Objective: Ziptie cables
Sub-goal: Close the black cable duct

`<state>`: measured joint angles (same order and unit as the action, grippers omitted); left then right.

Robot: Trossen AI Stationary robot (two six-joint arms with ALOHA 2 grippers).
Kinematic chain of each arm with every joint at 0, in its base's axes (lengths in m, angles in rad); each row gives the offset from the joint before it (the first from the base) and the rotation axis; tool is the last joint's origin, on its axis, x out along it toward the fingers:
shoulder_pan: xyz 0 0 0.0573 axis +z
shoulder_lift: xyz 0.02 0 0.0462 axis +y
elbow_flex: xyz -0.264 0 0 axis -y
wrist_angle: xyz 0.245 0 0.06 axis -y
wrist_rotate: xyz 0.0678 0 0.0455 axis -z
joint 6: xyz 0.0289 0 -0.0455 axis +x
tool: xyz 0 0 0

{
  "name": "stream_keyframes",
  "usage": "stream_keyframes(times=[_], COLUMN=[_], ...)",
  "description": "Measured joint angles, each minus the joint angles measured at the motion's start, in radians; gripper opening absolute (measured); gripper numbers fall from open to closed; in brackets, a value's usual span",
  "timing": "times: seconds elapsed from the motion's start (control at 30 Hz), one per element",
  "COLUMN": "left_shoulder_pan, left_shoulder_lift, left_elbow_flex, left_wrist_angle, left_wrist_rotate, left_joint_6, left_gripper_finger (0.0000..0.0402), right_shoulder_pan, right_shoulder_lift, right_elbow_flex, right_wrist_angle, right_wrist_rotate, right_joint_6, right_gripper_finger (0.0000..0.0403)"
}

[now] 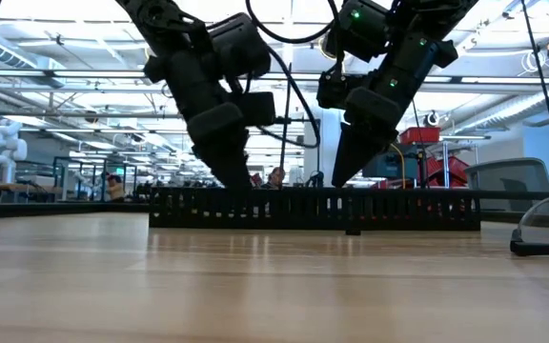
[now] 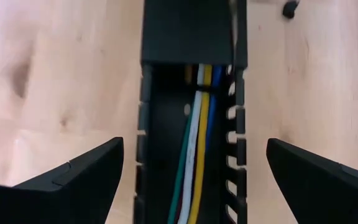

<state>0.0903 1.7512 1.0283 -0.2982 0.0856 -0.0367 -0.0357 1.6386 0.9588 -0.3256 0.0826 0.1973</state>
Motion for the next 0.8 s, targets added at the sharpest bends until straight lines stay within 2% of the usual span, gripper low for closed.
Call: stream_keyframes(times=[0.23, 0.57, 0.8], left_shoulder_pan=[-0.02, -0.02, -0.019], left_shoulder_lift=[-0.002, 0.007, 0.007], left_elbow_flex=[0.0, -0.019, -0.038], left_wrist_angle=[0.028, 0.022, 0.016], left_wrist_rotate=[-0.034, -0.065, -0.061], left_joint_6=[0.02, 0.024, 0.019], left_gripper_finger=[0.0377, 0.0297, 0.0292], right_shoulder_pan=[0.0, 0.0, 0.0], right_shoulder_lift=[0.0, 0.0, -0.001], right_elbow_flex=[0.0, 0.0, 0.0], right_wrist_angle=[0.001, 0.006, 0.008], right_wrist_rotate=[0.0, 0.0, 0.0], right_joint_6=[-0.004, -0.004, -0.004], right_gripper_finger=[0.0, 0.0, 0.0])
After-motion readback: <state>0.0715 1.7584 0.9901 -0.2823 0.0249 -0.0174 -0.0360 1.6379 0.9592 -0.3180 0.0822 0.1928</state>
